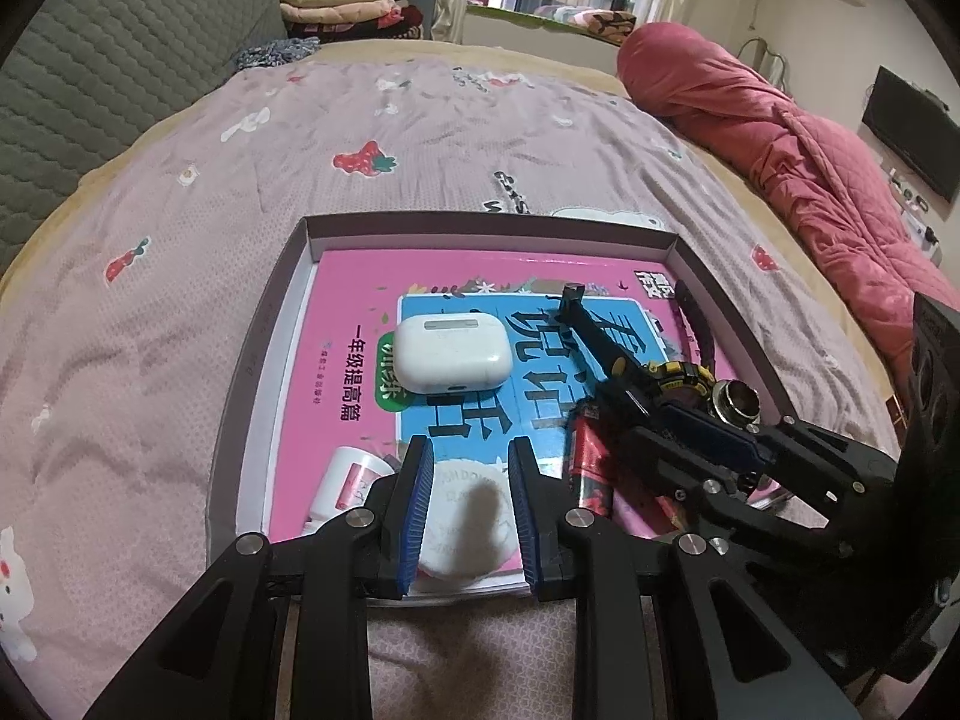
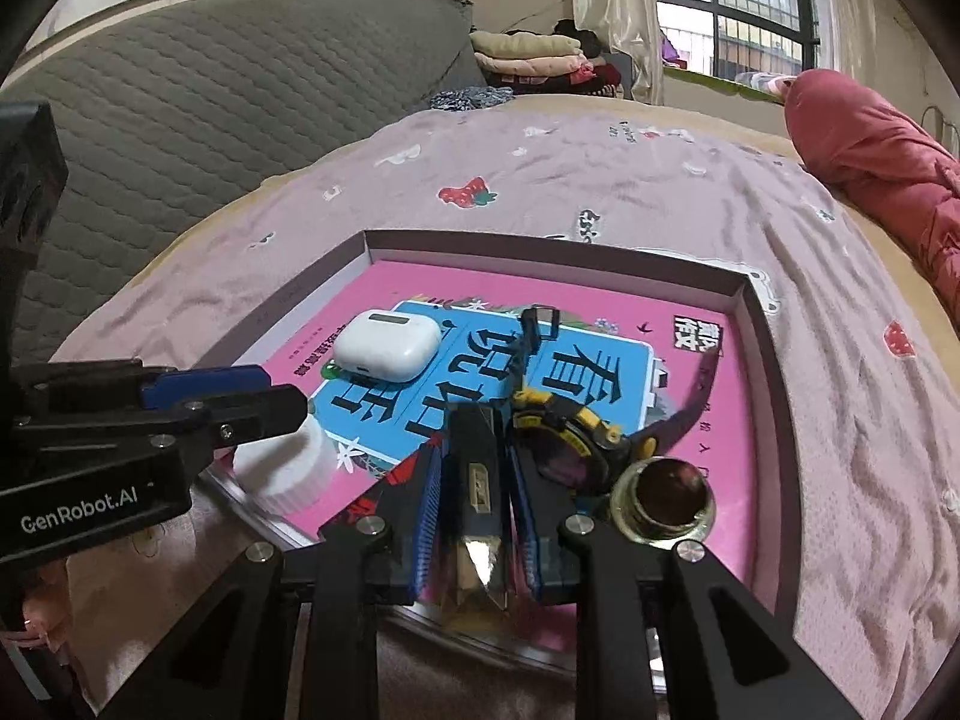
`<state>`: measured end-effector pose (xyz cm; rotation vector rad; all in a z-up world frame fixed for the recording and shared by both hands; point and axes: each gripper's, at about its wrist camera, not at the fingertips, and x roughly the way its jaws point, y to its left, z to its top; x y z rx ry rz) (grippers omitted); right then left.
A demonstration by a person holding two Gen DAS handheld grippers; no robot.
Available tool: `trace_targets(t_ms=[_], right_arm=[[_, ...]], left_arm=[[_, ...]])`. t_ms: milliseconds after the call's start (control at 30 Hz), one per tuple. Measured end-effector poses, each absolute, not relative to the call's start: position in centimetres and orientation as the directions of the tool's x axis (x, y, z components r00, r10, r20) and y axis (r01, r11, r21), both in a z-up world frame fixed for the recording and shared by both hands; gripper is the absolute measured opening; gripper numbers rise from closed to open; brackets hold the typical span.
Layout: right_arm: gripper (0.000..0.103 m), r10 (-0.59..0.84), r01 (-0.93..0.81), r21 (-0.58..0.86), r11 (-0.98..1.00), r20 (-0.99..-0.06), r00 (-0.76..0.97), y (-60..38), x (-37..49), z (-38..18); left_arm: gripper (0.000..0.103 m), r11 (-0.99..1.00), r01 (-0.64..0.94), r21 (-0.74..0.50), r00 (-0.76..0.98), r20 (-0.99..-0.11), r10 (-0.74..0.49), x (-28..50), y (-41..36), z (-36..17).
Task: Organize rigid objects
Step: 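Lower and release earbud case onto workbook with left tool while right tool lowers lipstick, then set lipstick down beside watch and open right tool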
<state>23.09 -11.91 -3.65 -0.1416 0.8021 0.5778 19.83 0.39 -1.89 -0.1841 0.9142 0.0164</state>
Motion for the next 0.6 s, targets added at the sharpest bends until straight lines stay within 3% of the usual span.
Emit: trace_targets(t_ms=[600], right_arm=[[0.024,0.436,-0.527,0.113,0.842,-0.718,0.543,-12.20,22.76,-3.75]], left_arm=[[0.026,0.985,-0.086,-0.147,0.608,-0.791,-0.065,19.68,-0.26,-2.21]])
